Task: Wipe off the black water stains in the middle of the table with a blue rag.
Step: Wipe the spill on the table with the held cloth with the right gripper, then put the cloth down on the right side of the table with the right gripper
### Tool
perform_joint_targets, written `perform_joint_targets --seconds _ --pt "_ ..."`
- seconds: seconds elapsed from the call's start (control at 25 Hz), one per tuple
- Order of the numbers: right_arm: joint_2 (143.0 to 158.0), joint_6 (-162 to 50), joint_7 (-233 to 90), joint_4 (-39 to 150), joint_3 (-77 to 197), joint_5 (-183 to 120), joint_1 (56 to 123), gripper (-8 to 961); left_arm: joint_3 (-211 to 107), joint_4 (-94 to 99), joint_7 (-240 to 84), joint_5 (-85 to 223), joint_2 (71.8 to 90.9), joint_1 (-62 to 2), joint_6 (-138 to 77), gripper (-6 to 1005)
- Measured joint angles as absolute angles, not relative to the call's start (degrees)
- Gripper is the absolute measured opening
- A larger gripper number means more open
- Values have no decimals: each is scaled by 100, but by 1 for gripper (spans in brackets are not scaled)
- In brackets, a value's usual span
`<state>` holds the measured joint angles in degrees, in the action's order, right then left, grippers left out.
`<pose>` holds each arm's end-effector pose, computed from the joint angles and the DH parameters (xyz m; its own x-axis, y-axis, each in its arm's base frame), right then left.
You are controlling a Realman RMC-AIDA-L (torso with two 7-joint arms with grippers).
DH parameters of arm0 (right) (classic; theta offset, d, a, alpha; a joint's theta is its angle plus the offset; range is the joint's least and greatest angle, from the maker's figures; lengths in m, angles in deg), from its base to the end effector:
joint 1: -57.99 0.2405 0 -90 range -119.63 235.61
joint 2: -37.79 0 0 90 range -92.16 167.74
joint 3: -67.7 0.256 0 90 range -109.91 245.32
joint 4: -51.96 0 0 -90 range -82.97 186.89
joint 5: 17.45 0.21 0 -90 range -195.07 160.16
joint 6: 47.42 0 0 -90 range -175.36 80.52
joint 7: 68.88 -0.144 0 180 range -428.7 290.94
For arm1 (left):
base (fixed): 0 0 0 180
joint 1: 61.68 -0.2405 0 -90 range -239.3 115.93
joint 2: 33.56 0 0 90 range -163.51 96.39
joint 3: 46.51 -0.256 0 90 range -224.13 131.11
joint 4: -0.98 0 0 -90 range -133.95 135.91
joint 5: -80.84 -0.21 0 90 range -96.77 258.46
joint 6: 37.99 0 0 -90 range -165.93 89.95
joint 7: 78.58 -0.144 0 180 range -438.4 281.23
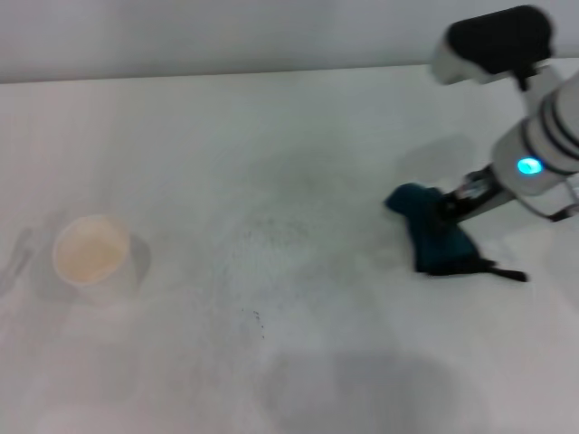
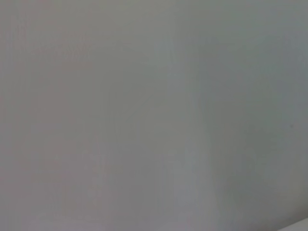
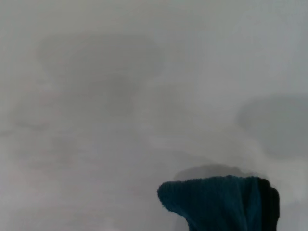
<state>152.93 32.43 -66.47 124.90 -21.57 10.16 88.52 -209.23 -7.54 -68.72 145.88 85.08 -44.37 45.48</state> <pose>0.2279 0.3538 -0.0059 0.3884 -0.9215 -0.0003 -0.7282 -0.3068 -0.6129 -0.3766 0.2552 0.0181 0.8704 -0.0855 0.4849 0.4516 -0.2537 -0.8554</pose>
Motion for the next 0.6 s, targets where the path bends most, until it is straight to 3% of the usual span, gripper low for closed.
perform_joint_targets --seconds 0.6 --pt "15283 3568 -5830 12074 -769 252 8703 133 -20886 -755 -6861 14589 8501 -4408 4426 864"
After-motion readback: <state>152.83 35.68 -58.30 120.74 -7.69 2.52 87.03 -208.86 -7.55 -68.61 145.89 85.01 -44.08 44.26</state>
